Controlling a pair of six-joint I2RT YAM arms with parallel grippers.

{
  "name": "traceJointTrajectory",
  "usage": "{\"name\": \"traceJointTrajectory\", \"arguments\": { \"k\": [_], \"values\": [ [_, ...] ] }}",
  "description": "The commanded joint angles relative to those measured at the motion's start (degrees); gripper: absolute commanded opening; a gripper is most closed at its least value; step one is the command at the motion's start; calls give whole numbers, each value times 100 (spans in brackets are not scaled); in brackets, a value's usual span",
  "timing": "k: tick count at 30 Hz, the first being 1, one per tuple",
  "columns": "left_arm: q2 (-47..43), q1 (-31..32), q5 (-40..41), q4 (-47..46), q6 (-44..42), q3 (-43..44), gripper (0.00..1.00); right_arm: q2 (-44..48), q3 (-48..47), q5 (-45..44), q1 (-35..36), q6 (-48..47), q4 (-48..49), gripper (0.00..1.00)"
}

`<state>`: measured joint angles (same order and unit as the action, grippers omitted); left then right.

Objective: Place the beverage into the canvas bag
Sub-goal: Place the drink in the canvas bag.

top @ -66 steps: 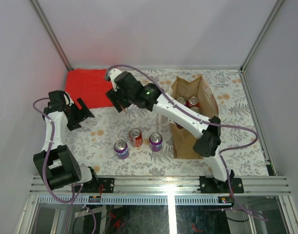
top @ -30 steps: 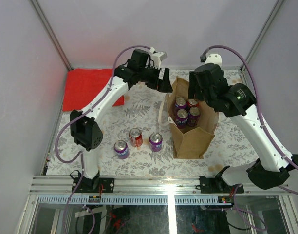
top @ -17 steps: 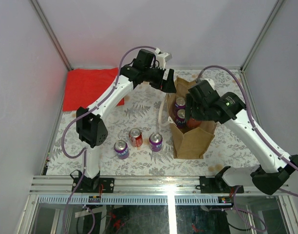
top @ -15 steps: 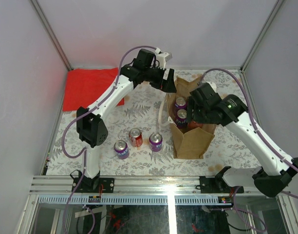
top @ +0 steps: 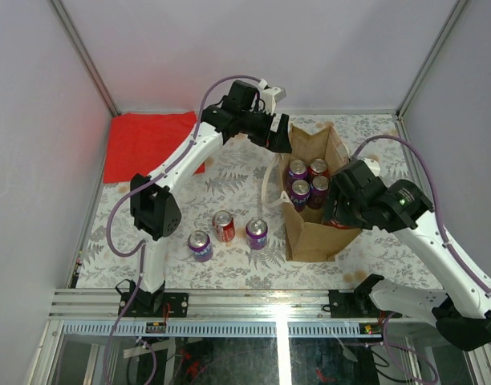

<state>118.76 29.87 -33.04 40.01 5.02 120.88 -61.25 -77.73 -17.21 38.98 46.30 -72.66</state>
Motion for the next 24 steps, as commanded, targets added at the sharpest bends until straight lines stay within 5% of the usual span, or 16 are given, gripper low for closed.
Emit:
{"name": "traceJointTrajectory", "arguments": {
  "k": [1, 24],
  "values": [
    [88, -25, -65, 16, -129, 182, 89, 291, 115, 22, -5, 227, -298, 0],
    [-32, -23, -3, 66, -286, 16, 89, -1252, 253, -787, -222, -425, 1649, 0]
  ]
}}
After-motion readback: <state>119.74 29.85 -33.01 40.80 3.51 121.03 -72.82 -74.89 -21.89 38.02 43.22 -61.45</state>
